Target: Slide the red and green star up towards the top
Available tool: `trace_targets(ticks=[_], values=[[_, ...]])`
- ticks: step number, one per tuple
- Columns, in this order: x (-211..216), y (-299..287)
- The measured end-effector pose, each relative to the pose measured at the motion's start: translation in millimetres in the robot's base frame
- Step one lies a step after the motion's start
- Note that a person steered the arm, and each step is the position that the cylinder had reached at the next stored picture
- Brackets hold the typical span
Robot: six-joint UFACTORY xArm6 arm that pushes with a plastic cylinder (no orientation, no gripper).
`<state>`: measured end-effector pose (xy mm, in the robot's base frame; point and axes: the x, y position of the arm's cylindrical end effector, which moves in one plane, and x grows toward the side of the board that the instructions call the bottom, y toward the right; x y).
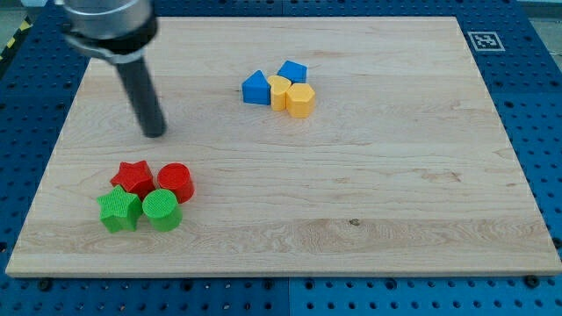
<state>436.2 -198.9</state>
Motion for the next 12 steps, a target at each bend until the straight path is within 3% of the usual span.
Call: trace_targets(ticks=[1, 2, 3, 4, 5, 6, 8, 10, 12], values=[[12.8, -75.0], [77.9, -94.9], [154.5, -67.7], [181.2, -15.7], [134.2, 16.8], [48.6, 16.8], [49.8, 16.3], [-71.3, 10.7], [-33.1, -5.0]])
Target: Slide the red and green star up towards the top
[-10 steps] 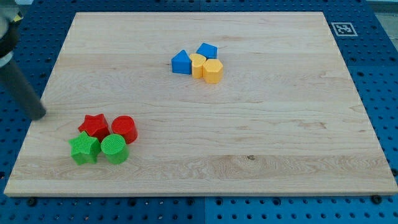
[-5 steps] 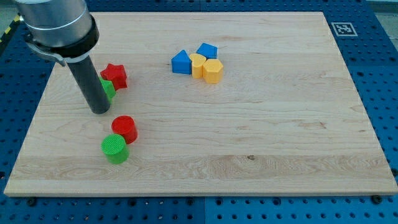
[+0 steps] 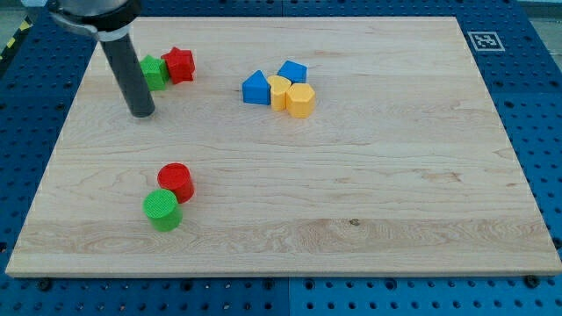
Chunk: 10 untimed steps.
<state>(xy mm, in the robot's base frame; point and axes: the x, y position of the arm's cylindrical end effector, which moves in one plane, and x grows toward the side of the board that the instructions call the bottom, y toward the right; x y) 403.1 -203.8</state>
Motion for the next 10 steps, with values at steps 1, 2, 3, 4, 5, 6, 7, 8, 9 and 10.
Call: trace_targets(ticks=[1, 2, 3, 4, 5, 6, 7, 8, 9, 10], values=[[0.0, -30.5], [-0.9, -59.1], [-44.9, -68.1], [-88.4, -35.4], [-100.4, 25.6], [-94.0, 26.3], [-80.4, -5.5], [-45.2, -22.0], [-12.8, -8.4], [-2.3, -9.6]])
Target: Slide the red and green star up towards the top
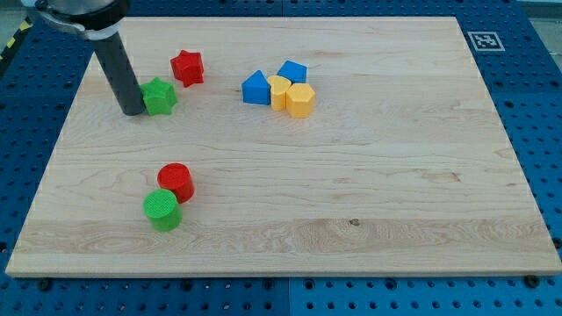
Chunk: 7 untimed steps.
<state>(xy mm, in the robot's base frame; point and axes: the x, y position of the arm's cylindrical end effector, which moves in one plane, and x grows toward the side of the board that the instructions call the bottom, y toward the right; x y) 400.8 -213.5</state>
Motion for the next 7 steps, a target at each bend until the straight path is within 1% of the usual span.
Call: trace_targets(ticks=[1, 2, 3, 4, 5, 6, 7], values=[[26.0, -11.2], [10.3, 4.3], [-50.3, 36.8], [-79.4, 59.2], [-66.3, 44.5], [-30.3, 35.6], [-9.5, 47.2]])
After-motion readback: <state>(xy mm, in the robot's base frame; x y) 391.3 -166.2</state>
